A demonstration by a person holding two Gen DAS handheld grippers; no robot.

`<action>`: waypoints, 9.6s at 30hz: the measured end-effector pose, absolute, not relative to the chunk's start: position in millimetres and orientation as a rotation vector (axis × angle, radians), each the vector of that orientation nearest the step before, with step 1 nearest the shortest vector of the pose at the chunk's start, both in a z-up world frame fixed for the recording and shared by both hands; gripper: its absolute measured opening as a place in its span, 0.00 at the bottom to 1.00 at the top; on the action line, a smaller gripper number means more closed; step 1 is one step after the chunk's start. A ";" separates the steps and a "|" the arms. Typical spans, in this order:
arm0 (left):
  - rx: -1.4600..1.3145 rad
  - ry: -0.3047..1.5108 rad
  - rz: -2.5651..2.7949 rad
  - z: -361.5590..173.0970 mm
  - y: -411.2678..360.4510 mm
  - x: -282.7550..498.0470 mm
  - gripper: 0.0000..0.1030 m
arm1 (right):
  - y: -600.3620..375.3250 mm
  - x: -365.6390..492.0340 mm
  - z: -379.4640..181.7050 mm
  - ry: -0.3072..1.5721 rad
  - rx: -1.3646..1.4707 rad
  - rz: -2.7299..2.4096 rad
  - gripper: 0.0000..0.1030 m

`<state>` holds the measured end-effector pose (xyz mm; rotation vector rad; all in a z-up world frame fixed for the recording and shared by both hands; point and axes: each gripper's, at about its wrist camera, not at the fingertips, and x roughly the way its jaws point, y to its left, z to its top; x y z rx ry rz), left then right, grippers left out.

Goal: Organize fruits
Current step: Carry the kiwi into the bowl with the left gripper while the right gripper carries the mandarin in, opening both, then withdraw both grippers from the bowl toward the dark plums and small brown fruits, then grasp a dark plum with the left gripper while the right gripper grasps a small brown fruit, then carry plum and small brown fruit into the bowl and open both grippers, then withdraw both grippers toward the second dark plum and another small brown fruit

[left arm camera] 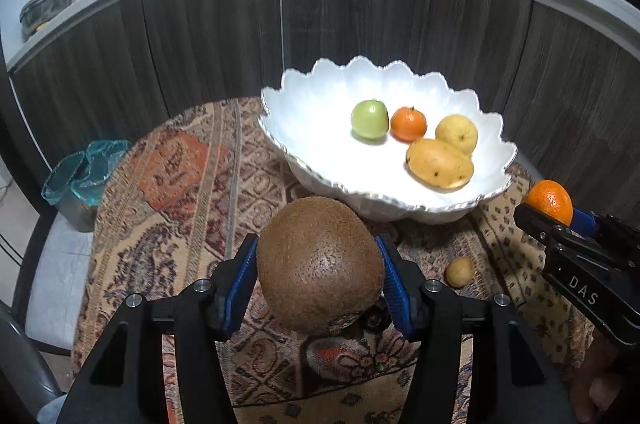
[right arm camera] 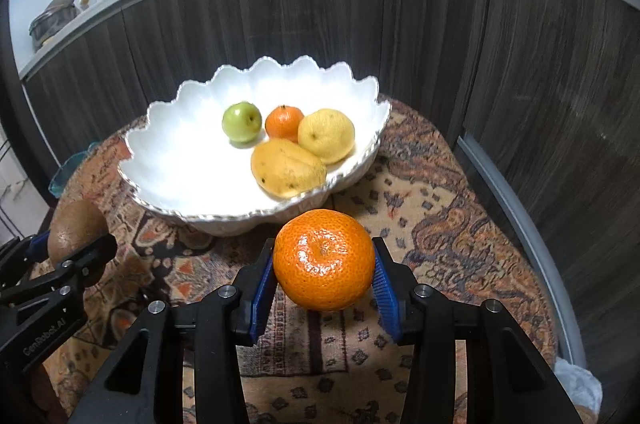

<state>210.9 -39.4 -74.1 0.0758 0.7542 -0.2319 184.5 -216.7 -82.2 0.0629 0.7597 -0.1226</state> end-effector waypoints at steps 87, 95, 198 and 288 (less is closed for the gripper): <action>0.139 0.665 -0.223 -45.6 -52.5 214.8 0.98 | -230.1 186.4 -33.1 0.663 0.018 -0.207 0.89; 0.146 0.685 -0.230 -56.7 -49.1 204.8 0.98 | -226.6 177.5 -44.8 0.685 0.020 -0.200 0.89; 0.080 0.858 -0.313 -111.5 -21.9 220.4 0.26 | -171.5 194.3 -118.5 0.894 0.063 -0.066 0.28; 0.121 0.637 -0.253 -17.5 -72.4 274.4 0.94 | -231.2 238.1 0.4 0.548 -0.025 -0.222 0.89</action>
